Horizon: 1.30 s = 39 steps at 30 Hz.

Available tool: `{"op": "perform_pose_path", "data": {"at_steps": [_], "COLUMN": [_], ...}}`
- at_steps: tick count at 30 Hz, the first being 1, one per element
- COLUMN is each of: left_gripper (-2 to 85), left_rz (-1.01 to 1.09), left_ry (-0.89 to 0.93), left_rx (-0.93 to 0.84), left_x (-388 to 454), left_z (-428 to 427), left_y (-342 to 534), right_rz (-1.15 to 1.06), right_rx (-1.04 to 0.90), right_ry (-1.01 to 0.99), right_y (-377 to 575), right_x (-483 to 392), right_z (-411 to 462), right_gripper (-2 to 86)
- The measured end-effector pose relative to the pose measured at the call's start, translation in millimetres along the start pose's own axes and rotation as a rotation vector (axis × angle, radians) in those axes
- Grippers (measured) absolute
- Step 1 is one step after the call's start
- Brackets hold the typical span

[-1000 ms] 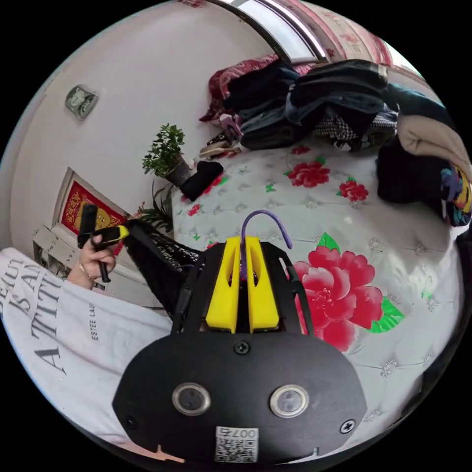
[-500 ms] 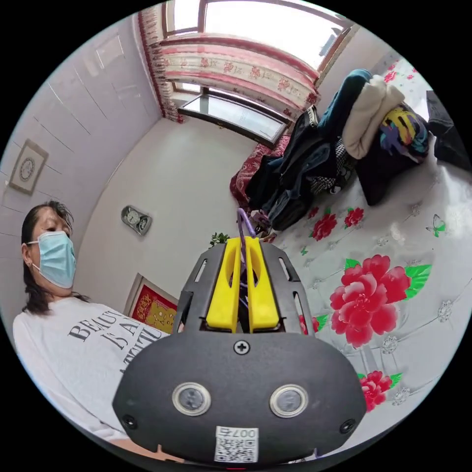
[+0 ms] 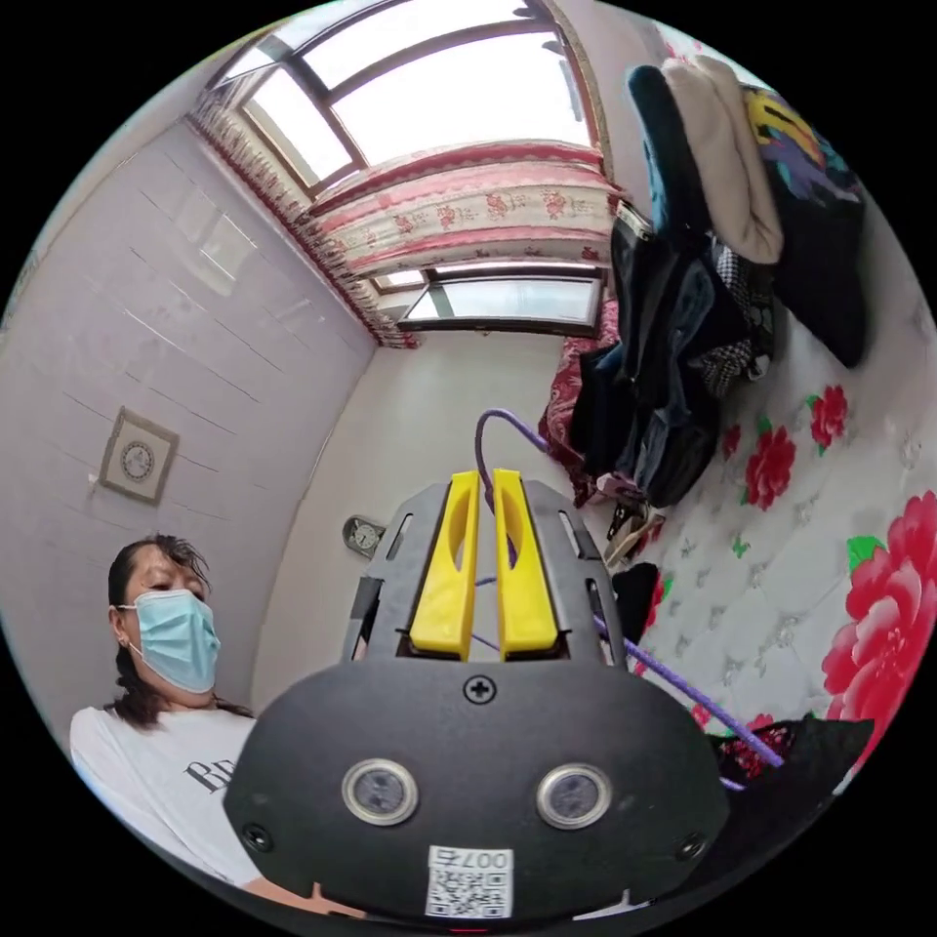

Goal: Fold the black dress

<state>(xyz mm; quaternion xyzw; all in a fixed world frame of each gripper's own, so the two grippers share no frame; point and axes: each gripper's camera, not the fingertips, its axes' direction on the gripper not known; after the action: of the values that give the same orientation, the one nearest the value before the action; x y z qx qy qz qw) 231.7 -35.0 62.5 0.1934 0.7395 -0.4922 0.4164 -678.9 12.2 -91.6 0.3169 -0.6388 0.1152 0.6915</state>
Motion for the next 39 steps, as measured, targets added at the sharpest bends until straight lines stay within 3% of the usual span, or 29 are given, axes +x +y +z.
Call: {"op": "perform_pose_path", "data": {"at_steps": [5,9,13,17,21,25,27,31,36,39], "left_gripper": [-0.9,-1.0,-0.9,-0.9,-0.9,-0.9,-0.9,-0.9,-0.9,-1.0], "left_rz": [0.015,-0.033,-0.066,-0.062,-0.021,0.013,0.002,-0.018,0.017,0.047], "left_ry": [-0.103,-0.127,-0.123,-0.133,-0.163,-0.212,-0.215,-0.186,-0.196,-0.224], "left_rx": [0.077,0.137,0.146,0.128,0.108,0.107,0.117,0.141,0.13,0.12], "left_x": [-4.0,-22.4,-35.1,-33.7,-16.1,-5.8,-8.1,-12.8,-0.5,7.0], "left_z": [-40.3,-64.6,-66.7,-60.1,-55.8,-60.7,-64.8,-67.4,-66.6,-71.6], "left_y": [9.5,23.7,29.6,23.0,18.0,28.0,34.0,41.8,42.8,45.5], "right_rz": [-0.306,-0.467,-0.353,-0.143,-0.069,-0.128,-0.276,-0.347,-0.255,-0.251], "right_rx": [0.019,0.069,0.129,0.11,-0.168,-0.342,-0.289,-0.35,-0.614,-0.776], "right_ry": [0.252,0.736,1.184,1.423,1.462,1.914,1.862,1.239,1.033,1.037], "right_y": [-40.5,-26.3,-8.5,-11.5,-11.9,-1.5,6.2,19.5,46.4,64.3], "right_x": [-80.3,-149.1,-164.3,-137.1,-118.8,-133.7,-155.5,-130.7,-22.0,23.5], "right_z": [-29.2,-99.6,-176.3,-224.4,-212.6,-192.0,-171.5,-111.3,-16.9,35.6], "right_gripper": [-0.1,0.0,0.2,0.8,2.1,3.5,4.3,7.2,9.1,8.7]}}
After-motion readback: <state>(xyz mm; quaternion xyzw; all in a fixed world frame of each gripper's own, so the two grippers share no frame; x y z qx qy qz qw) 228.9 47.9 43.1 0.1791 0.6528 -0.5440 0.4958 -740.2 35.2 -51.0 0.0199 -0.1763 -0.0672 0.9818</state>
